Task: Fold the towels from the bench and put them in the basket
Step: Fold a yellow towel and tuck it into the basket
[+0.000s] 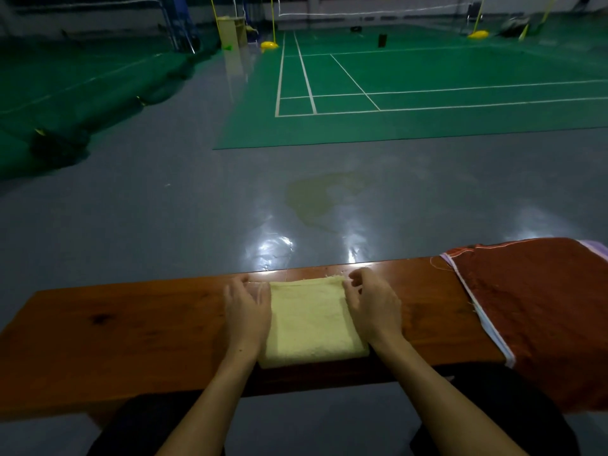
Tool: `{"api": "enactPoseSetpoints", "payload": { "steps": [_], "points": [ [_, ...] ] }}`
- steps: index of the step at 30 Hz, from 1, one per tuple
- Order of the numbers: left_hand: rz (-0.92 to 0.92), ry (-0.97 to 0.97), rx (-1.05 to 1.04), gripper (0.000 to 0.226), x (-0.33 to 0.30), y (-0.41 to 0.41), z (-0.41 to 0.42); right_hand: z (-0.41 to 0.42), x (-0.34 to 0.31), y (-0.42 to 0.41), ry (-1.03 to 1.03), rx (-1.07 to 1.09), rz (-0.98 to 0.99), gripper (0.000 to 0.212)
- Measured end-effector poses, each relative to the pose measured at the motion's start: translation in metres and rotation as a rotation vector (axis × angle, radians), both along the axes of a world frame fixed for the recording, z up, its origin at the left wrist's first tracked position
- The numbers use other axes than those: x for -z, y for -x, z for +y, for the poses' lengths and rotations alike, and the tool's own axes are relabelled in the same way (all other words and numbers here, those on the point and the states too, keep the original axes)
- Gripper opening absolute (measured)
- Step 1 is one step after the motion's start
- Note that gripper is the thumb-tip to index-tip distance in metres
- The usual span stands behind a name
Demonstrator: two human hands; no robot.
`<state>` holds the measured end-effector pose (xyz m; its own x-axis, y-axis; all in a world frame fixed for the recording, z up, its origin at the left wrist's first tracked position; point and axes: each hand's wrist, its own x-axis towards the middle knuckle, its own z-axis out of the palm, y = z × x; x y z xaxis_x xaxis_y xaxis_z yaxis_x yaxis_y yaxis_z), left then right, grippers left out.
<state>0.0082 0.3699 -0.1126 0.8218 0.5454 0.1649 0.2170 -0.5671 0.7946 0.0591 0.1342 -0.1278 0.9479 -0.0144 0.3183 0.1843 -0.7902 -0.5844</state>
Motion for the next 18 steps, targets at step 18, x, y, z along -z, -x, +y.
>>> {"api": "enactPoseSetpoints", "payload": {
  "steps": [18],
  "points": [
    [0.332,-0.743,0.527,0.085,0.030,0.033,0.015,-0.008,0.024,0.024,0.430,-0.357,0.190,0.080]
  ]
}}
